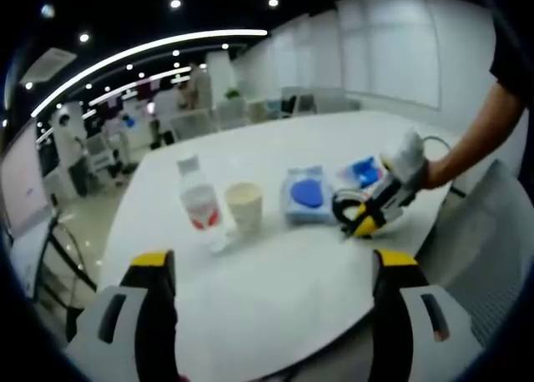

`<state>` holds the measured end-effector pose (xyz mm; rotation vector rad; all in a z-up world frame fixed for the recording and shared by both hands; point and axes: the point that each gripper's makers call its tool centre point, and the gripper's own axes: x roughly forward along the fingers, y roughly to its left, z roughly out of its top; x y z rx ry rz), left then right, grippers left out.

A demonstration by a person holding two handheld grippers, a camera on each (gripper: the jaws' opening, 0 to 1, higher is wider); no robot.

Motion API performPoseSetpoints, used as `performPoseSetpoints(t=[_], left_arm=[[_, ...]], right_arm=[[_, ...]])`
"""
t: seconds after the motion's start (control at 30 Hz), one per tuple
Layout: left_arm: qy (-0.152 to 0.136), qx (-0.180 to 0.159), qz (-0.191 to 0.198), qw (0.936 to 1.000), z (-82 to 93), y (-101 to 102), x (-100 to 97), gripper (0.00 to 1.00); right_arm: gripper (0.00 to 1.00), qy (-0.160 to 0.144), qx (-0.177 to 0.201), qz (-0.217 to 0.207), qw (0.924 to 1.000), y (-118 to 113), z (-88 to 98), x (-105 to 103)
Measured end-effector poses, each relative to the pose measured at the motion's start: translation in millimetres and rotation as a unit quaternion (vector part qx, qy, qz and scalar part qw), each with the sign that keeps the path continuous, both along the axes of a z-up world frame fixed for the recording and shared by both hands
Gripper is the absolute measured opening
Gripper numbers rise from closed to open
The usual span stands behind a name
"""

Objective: Arrange the tabletop items into an orderly group along one side of the table until the central work area is clear of visible clutter.

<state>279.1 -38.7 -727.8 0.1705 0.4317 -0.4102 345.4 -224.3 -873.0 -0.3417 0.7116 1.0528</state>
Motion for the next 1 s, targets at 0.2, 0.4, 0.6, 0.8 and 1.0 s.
performPoseSetpoints(t=[0.2, 0.4, 0.6, 0.8, 1.0], left_arm=[[-0.001, -0.002, 0.001, 1.0000, 1.0, 0, 0.4, 0.94], [-0.001, -0.003, -0.004, 1.0000, 1.3, -2, 0.1, 0.93], [0.002, -0.002, -0.011, 0.9999, -0.1, -5, -0.9, 0.93], [0.004, 0.000, -0.016, 0.9999, -1.9, -6, -1.6, 0.93], [0.005, -0.002, -0.017, 0.9998, -2.4, -6, -1.7, 0.94]], right_arm=[[0.12, 0.002, -0.002, -0.023, 0.9997, -2, 1.9, 2], [0.10, -0.015, -0.002, -0.035, 0.9993, -7, 10.8, 1], [0.10, -0.030, 0.007, -0.056, 0.9979, -12, 26.3, 6], [0.09, -0.044, 0.026, -0.071, 0.9962, -14, 46.1, 10], [0.09, -0.055, 0.044, -0.084, 0.9940, -14, 65.2, 15]])
